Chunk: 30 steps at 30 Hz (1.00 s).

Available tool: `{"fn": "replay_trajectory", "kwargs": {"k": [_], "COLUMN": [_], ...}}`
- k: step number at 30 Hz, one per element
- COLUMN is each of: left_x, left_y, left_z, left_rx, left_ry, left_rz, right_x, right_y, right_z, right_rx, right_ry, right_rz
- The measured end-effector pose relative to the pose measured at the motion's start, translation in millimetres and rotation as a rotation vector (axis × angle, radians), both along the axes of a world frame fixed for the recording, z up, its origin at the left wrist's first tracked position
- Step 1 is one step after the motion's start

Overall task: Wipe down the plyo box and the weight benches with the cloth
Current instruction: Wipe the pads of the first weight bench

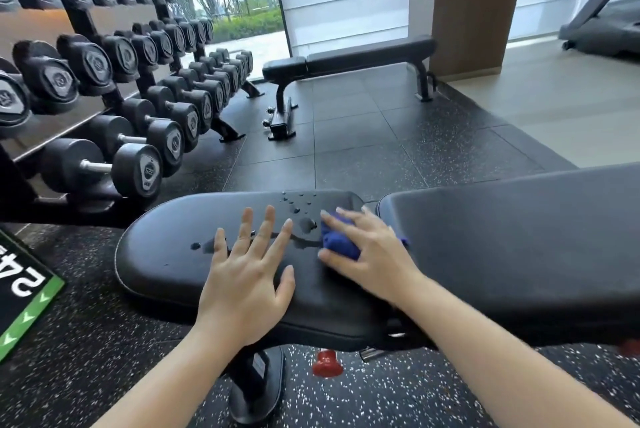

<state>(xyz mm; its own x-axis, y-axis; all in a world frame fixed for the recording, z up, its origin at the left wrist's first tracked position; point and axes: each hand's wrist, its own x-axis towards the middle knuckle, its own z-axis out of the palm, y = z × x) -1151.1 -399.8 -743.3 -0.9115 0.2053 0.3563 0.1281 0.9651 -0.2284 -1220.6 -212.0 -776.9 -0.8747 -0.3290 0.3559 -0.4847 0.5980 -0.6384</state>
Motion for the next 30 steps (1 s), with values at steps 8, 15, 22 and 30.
{"fn": "replay_trajectory", "kwargs": {"k": [8, 15, 22, 30], "left_x": [-1, 1, -1, 1], "left_y": [0, 1, 1, -1], "left_z": [2, -1, -4, -1], "left_rx": [-0.001, 0.039, 0.051, 0.085], "left_ry": [-0.026, 0.014, 0.015, -0.023], "left_rz": [0.02, 0.02, 0.033, 0.058], "right_x": [-75, 65, -5, -55], "right_y": [-11, 8, -15, -30], "right_z": [5, -9, 15, 23], "right_rx": [0.03, 0.041, 0.174, 0.298], "right_ry": [-0.026, 0.211, 0.052, 0.013], "right_rz": [-0.059, 0.073, -0.025, -0.069]}}
